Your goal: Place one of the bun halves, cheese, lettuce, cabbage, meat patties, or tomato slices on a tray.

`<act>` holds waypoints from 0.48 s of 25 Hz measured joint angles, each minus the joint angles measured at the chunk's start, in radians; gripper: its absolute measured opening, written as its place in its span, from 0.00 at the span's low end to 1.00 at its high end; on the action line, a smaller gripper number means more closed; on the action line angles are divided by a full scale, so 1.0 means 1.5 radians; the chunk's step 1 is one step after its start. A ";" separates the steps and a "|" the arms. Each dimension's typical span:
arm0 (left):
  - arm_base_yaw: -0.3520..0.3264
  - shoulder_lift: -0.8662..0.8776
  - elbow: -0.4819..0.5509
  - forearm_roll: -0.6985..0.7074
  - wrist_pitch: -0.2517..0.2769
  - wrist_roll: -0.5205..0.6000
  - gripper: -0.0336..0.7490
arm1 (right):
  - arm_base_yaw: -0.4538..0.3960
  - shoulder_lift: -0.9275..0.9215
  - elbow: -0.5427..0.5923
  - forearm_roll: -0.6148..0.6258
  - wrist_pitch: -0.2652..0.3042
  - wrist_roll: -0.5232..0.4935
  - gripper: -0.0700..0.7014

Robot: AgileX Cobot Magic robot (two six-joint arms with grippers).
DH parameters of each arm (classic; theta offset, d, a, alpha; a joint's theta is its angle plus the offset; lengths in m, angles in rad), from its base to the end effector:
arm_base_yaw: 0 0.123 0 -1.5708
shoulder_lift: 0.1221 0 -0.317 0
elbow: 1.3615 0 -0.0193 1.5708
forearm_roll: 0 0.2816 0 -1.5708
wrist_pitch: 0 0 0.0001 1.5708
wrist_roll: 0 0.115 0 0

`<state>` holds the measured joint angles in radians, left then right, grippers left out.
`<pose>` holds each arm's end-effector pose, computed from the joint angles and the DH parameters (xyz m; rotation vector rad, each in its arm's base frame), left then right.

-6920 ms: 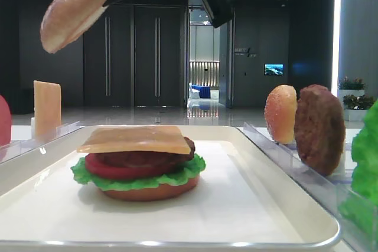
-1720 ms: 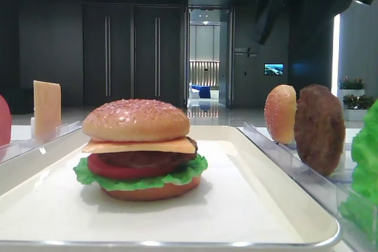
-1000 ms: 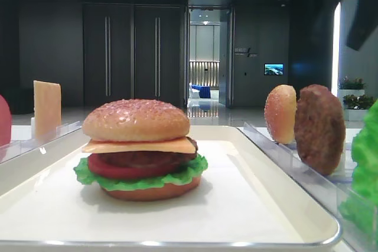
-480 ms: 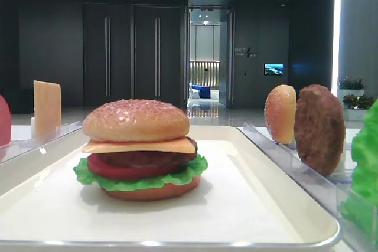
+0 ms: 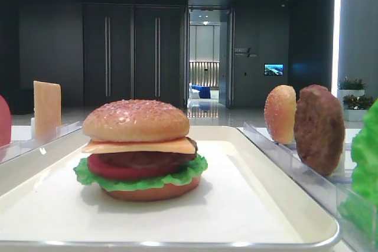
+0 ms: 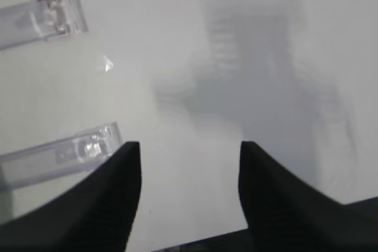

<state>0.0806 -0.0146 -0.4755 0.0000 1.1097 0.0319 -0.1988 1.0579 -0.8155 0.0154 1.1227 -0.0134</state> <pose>0.0093 0.0007 0.2684 -0.0512 2.1033 0.0676 0.1901 -0.0367 0.2815 0.2703 2.8358 -0.0235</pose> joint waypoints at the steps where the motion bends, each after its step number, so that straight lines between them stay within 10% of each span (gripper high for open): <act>1: 0.000 0.000 0.000 0.000 0.000 0.000 0.04 | 0.000 -0.036 0.024 -0.001 0.000 0.000 0.56; 12: 0.000 0.000 0.000 0.000 0.000 0.001 0.04 | 0.000 -0.430 0.202 0.010 0.010 -0.001 0.56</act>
<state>0.0806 -0.0146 -0.4755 0.0000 1.1101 0.0328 -0.1988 0.4124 -0.5129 0.0303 1.1373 -0.0150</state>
